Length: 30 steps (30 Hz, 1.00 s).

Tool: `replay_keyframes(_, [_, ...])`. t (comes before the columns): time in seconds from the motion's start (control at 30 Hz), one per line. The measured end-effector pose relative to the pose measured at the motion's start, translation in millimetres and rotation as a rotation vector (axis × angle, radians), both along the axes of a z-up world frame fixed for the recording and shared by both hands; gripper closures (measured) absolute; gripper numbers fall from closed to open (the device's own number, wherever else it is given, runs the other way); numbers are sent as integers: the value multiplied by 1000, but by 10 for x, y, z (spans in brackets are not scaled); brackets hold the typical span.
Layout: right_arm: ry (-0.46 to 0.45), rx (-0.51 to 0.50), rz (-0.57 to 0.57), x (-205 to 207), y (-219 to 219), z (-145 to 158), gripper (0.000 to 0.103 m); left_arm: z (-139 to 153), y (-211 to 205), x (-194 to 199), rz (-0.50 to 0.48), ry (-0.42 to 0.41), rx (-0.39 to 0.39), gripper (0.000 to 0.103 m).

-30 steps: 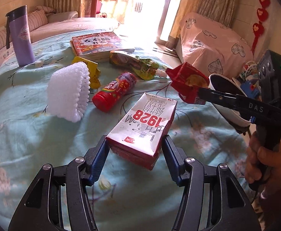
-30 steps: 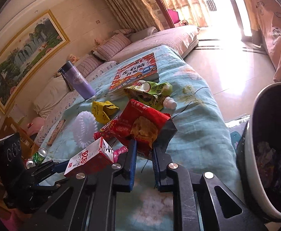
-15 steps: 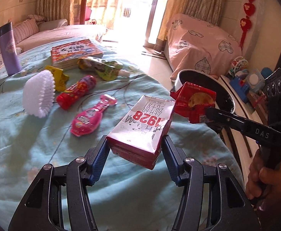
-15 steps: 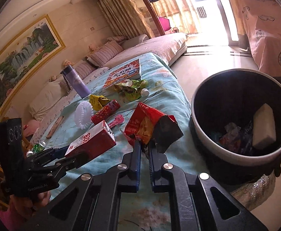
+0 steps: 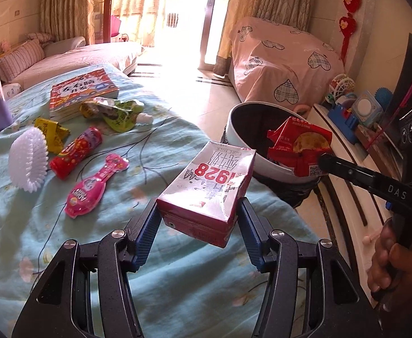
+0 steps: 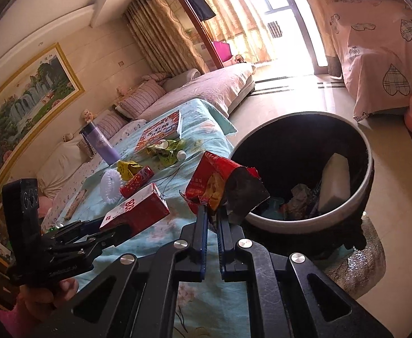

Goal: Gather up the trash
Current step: 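Carry the white carton and red chip bag over the trash bin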

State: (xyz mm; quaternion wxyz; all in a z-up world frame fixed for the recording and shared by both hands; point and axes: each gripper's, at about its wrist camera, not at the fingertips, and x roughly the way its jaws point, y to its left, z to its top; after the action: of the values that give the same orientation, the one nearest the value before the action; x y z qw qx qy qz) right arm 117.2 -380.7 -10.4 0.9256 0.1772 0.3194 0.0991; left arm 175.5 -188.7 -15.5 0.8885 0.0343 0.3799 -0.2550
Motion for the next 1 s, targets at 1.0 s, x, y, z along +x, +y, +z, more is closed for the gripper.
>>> replay_keyframes(1.0, [19, -41, -116, 77, -628, 14, 98, 144, -878, 278, -108, -25, 60, 49])
